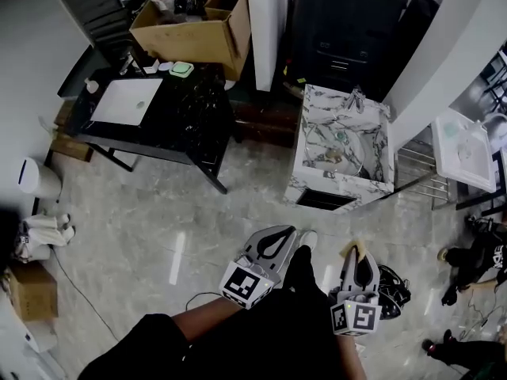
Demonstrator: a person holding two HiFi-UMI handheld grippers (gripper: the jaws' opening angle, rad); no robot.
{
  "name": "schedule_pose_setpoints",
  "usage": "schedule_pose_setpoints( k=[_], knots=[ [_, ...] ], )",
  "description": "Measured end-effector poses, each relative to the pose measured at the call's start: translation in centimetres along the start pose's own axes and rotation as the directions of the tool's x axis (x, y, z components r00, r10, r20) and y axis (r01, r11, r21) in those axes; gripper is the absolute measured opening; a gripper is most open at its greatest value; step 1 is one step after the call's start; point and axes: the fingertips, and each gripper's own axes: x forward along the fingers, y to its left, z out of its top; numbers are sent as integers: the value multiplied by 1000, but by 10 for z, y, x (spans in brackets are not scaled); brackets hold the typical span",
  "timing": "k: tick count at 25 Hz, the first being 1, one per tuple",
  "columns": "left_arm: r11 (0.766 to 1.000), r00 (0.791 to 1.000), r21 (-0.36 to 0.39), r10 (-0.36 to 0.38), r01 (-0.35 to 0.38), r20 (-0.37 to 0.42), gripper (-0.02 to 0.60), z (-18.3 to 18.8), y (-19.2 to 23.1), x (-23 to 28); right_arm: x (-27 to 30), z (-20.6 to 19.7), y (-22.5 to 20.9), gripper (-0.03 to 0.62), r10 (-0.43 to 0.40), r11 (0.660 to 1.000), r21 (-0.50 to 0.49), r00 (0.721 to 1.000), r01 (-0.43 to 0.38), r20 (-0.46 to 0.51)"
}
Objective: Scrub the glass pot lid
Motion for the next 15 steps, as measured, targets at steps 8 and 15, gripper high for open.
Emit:
schedule_pose_setpoints(
  k=[8, 15],
  knots=[
    [1000, 1000, 28, 1, 0, -7, 17, 20, 14, 136, 98, 22, -92, 57, 63, 996, 56, 998, -63, 7],
    [995, 997, 54, 80, -78, -21, 17, 29, 34, 216, 165, 30, -147, 57, 152, 986, 72, 988, -151, -7]
  ],
)
